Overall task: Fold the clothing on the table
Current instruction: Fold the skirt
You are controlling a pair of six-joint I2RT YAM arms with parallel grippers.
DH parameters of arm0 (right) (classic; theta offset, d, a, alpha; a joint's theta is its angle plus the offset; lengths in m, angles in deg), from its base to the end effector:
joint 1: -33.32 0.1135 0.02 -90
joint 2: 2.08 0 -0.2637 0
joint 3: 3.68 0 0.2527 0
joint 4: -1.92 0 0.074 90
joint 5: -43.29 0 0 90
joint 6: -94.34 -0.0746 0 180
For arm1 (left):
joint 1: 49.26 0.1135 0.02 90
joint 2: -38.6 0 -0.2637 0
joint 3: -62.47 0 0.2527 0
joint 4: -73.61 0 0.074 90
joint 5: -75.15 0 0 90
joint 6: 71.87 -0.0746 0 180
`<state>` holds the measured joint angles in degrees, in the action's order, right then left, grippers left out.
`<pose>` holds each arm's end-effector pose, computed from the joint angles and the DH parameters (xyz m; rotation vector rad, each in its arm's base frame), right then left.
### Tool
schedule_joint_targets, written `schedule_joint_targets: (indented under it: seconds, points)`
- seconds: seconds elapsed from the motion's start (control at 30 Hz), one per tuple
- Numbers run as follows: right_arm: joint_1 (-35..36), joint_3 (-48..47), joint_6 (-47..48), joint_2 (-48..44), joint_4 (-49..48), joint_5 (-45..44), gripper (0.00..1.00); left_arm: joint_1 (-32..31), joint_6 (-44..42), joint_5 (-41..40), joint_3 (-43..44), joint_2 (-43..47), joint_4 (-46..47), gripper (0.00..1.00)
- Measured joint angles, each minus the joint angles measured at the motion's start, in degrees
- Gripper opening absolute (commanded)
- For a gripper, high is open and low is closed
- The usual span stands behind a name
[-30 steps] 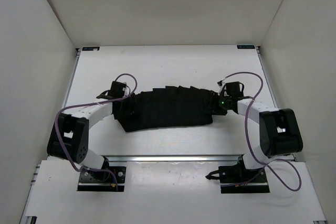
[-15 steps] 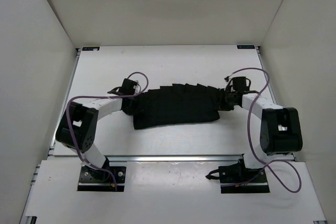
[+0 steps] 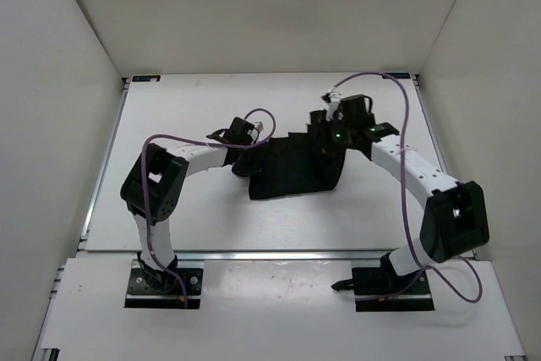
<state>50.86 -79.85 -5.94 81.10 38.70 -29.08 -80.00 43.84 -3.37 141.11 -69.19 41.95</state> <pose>0.3214 0.1253 0.2441 -0.3056 2.3482 0.5980 0.3302 -0.2136 0.1131 0.1910 2.7224 -0.5776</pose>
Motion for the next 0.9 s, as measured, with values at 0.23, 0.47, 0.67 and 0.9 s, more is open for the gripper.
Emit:
schedule_joint_targets:
  seconds: [0.23, 0.47, 0.67, 0.9]
  points:
    - [10.2, -6.7, -4.9, 11.6, -3.1, 1.5, 0.0, 2.9, 1.0, 7.0, -4.2, 0.7, 5.8, 0.32]
    - [14.5, -8.7, -10.4, 19.1, -6.7, 4.8, 0.0, 4.5, 1.7, 10.8, -7.3, 1.3, 10.5, 0.31]
    - [19.1, -18.8, -11.4, 24.7, -7.7, 7.1, 0.01, 5.1, 2.0, 12.2, -8.3, 1.4, 12.3, 0.31]
    - [20.5, -23.5, -12.2, 28.1, -6.7, 8.5, 0.12, 7.4, 4.1, 15.9, -10.2, 1.7, 14.3, 0.49]
